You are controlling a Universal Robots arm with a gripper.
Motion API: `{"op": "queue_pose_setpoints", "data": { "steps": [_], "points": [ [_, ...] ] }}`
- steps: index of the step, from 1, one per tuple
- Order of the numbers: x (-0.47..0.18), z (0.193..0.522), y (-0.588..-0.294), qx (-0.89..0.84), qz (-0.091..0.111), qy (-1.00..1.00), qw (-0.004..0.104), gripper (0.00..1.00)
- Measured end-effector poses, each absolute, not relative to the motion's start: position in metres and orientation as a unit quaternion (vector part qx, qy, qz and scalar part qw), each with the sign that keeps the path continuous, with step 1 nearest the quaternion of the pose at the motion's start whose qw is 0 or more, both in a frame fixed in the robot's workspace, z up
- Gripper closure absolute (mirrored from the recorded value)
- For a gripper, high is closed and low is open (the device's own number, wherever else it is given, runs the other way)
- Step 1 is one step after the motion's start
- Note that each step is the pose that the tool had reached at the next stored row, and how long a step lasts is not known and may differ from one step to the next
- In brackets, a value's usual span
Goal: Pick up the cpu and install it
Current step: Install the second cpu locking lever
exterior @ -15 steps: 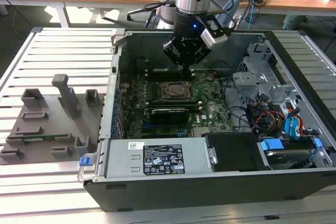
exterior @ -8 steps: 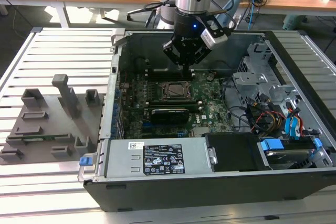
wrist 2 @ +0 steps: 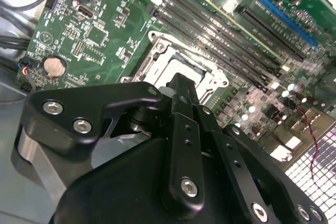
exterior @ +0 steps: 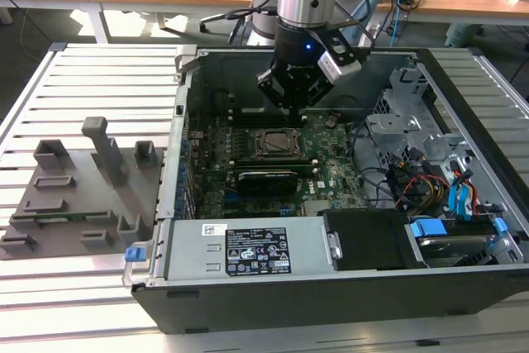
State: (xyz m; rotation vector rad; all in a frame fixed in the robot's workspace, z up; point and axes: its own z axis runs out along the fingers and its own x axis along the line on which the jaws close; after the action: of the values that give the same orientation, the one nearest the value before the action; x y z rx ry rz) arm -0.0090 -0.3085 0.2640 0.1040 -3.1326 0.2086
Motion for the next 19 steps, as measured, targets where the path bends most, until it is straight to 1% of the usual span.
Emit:
{"op": "queue_pose_setpoints", "data": {
  "steps": [14, 15, 17, 19],
  "points": [
    [-0.009, 0.264, -0.325, 0.033, 0.066, -0.997, 0.0, 0.89],
    [-0.009, 0.264, -0.327, 0.033, 0.062, -0.998, 0.0, 0.89],
    [-0.01, 0.264, -0.336, 0.033, 0.026, -0.999, -0.001, 0.89],
    [-0.01, 0.264, -0.341, 0.033, 0.014, -0.999, -0.002, 0.89]
  ]
}}
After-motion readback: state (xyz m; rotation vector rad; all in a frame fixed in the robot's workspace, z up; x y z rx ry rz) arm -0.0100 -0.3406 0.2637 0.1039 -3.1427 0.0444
